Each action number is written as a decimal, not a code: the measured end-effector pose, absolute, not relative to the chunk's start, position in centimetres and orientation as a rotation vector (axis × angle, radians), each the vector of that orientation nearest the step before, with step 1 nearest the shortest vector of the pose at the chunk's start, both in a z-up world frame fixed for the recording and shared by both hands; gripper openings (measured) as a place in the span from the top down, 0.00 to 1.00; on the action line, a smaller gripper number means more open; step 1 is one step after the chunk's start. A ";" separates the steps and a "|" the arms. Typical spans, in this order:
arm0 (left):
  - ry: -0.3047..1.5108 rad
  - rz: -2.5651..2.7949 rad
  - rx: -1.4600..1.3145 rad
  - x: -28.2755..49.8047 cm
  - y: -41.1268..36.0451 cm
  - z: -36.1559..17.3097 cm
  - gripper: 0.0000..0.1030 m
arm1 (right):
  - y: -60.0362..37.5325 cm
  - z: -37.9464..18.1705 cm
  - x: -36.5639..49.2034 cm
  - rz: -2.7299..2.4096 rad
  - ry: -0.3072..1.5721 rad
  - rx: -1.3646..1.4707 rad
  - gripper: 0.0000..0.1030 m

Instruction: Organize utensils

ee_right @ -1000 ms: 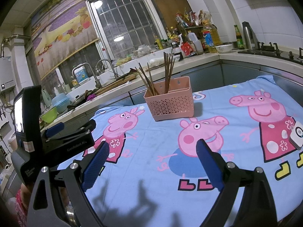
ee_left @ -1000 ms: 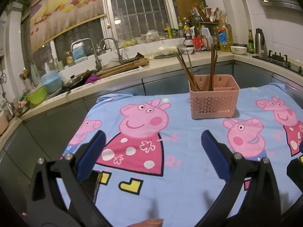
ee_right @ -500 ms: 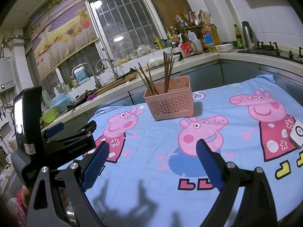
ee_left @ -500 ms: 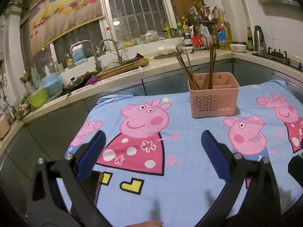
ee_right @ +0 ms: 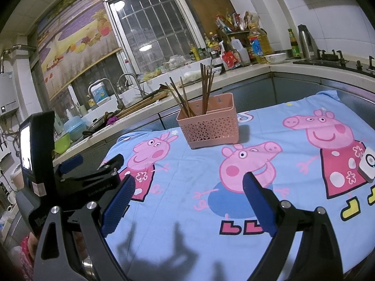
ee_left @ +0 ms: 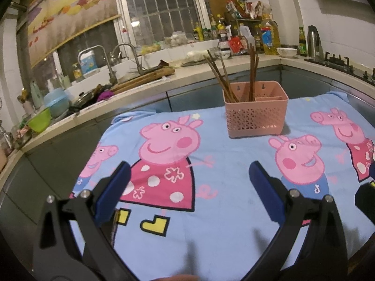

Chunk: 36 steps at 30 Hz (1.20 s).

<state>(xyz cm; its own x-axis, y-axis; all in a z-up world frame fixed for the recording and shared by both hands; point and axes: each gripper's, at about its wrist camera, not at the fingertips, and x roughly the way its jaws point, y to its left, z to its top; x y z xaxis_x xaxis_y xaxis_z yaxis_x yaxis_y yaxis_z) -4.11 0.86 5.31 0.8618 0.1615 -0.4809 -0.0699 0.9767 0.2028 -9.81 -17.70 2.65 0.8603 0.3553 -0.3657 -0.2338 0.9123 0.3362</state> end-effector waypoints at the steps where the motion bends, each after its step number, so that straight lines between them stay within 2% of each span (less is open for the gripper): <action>1: 0.519 0.120 0.184 -4.1 0.7 5.3 0.06 | -17.6 2.6 -9.8 0.313 0.436 0.289 0.43; 36: 0.541 0.097 0.199 -4.1 -0.4 5.1 0.06 | -17.4 2.7 -9.9 0.313 0.439 0.291 0.43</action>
